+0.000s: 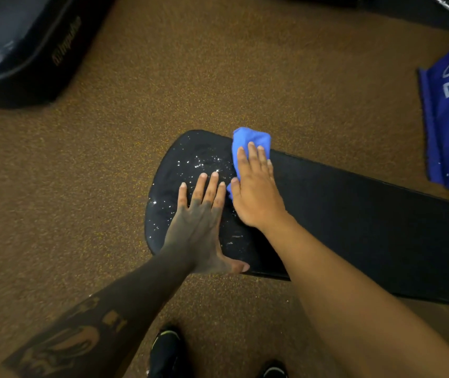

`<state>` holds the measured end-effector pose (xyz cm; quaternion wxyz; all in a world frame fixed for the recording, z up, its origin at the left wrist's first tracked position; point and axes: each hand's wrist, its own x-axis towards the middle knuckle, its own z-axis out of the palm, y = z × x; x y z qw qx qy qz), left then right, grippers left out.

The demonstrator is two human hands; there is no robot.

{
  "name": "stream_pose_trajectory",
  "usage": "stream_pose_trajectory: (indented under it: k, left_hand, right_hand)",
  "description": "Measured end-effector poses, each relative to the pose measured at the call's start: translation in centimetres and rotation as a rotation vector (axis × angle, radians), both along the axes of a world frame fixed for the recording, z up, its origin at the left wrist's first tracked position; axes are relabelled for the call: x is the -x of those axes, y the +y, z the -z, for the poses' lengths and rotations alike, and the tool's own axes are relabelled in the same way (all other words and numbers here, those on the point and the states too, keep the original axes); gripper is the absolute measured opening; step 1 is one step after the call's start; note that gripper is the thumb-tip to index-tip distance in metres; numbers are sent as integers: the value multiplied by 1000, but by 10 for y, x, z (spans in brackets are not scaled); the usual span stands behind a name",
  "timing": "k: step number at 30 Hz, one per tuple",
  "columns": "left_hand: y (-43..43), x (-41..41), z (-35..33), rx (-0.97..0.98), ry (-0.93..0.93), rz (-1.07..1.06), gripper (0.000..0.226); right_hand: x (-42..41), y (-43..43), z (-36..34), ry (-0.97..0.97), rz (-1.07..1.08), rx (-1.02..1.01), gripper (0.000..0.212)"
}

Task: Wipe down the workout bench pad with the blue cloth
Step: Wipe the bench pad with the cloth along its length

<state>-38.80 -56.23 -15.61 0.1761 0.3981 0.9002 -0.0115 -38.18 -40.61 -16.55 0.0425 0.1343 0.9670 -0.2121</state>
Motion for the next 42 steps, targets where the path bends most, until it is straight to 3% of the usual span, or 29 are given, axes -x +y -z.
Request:
stream_pose_trajectory:
  k: [3,9,12,16,20,25,35,39,42]
  left_hand:
    - [-1,0,-2,2,-12,-1,157]
    - [0,1,0,10,3,-5,158]
    - [-2,1,0,-10,-1,10,152]
    - [-8,11,1,-196,-10,-62,122]
    - [-12,42,5,-368,29,-444,90]
    - [-24,85,12,-449,-252,-769,74]
    - [-41,101,21,-720,-631,-864,53]
    - [-45,102,28,-720,-659,-911,54]
    - [-44,103,29,-754,-694,-932,47]
  right_hand:
    - [-24,7,-3,17,-249,-1,60]
    - [-2,1,-3,2,-92,-2,63]
    - [-17,-4,-4,-8,-114,34,61]
    - [-17,5,-14,34,-76,80,58]
    - [1,2,-6,-25,-56,4,64]
    - [13,-8,2,-33,5,-43,61]
    - [63,-16,1,-44,14,0,61]
    - [28,-44,-4,-27,-142,48,73]
    - [40,-53,2,-35,-72,17,83]
